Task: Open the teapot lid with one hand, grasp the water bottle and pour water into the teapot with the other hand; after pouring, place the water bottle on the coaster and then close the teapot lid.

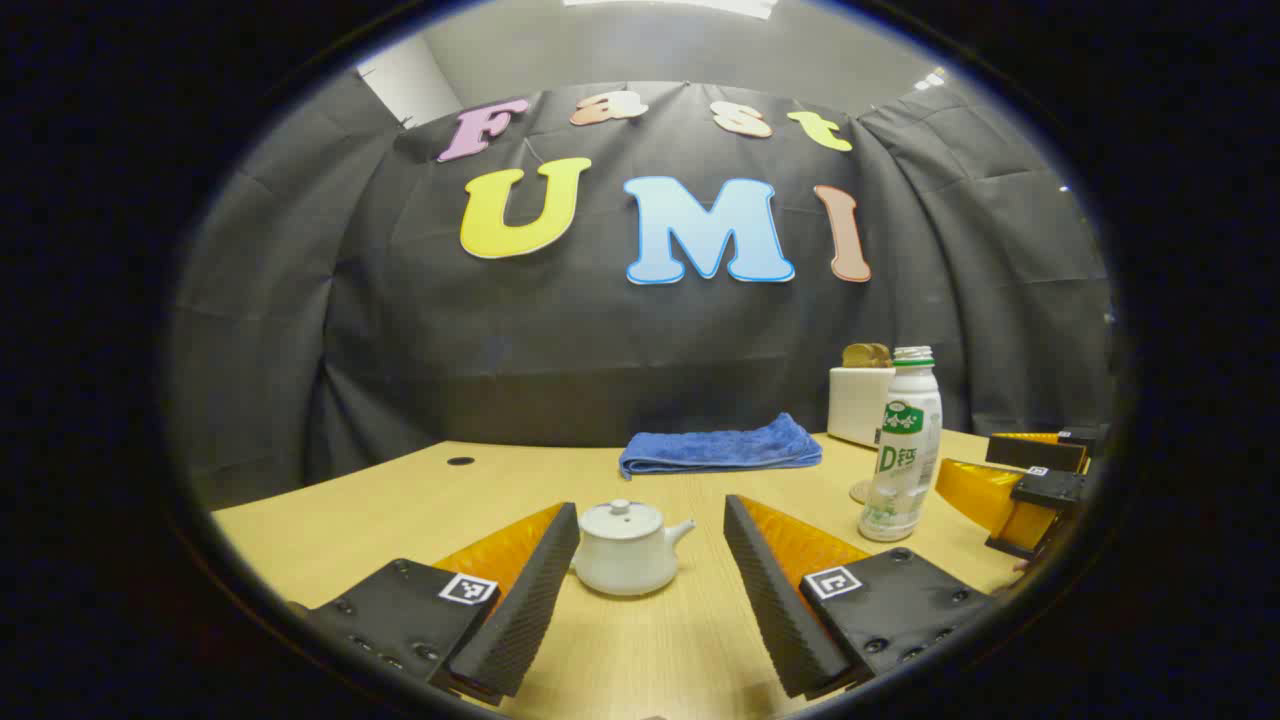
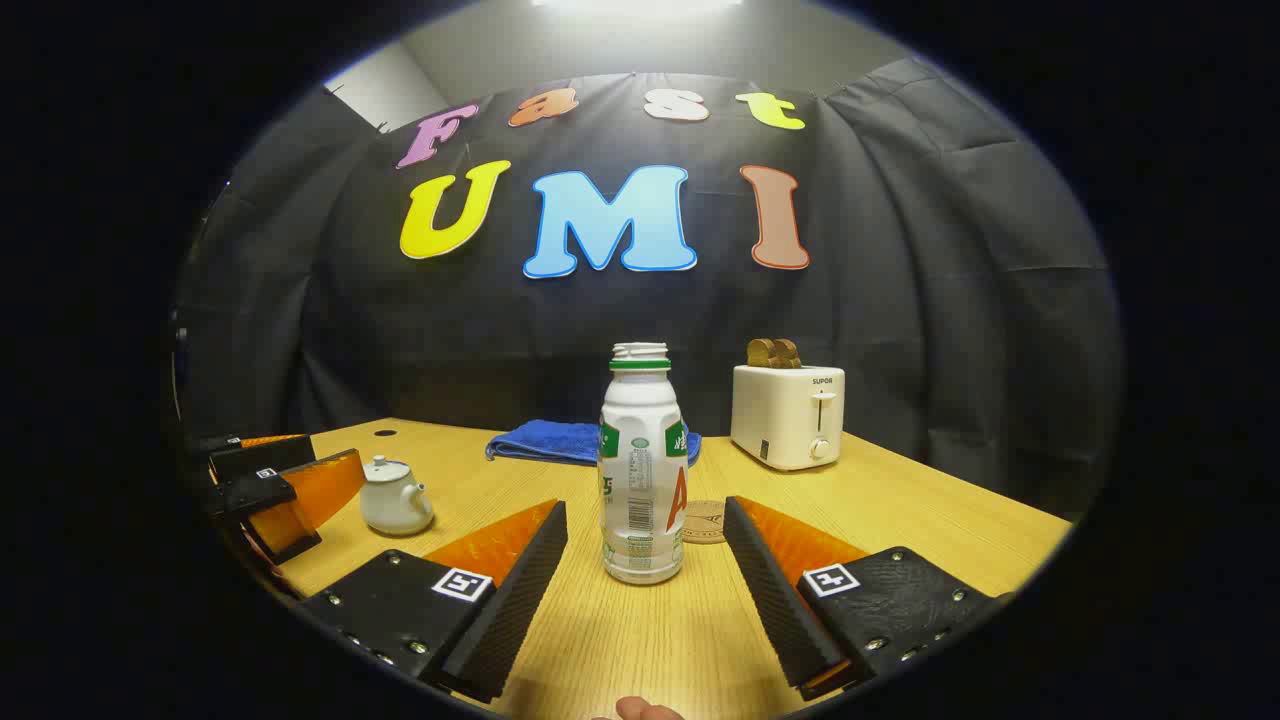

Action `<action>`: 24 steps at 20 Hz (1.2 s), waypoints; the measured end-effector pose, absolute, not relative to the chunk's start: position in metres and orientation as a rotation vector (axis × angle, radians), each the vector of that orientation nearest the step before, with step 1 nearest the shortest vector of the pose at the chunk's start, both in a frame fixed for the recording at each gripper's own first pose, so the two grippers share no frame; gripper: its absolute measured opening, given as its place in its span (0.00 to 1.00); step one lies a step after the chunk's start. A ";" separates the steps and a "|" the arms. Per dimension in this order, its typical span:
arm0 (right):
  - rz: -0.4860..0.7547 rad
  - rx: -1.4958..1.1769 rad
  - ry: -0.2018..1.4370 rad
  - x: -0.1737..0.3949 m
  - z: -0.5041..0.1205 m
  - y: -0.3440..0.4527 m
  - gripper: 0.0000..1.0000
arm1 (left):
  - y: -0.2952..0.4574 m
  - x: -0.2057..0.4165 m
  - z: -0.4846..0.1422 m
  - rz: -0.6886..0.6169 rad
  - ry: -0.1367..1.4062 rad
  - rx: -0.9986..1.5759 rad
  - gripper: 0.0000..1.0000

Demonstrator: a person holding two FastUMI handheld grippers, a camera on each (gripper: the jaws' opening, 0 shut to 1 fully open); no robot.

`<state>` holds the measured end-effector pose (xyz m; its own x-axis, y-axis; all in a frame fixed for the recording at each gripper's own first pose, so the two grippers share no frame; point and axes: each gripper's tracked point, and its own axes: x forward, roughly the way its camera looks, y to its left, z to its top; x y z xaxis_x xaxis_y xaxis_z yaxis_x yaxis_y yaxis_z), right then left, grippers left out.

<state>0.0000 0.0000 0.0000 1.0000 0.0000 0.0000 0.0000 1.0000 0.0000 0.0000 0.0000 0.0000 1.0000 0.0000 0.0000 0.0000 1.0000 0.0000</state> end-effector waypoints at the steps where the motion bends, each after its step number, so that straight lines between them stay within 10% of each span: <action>1: -0.009 0.000 0.004 0.000 -0.002 -0.001 0.97 | -0.001 0.000 -0.001 -0.001 0.000 0.002 1.00; 24: -0.011 -0.042 0.050 0.008 -0.004 0.002 0.97 | 0.010 0.040 0.008 0.005 -0.012 -0.001 1.00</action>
<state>0.0084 0.0021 -0.0044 0.9987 -0.0116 -0.0499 0.0095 0.9990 -0.0426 0.0397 0.0100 0.0076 0.9999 0.0053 0.0118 -0.0053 1.0000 -0.0007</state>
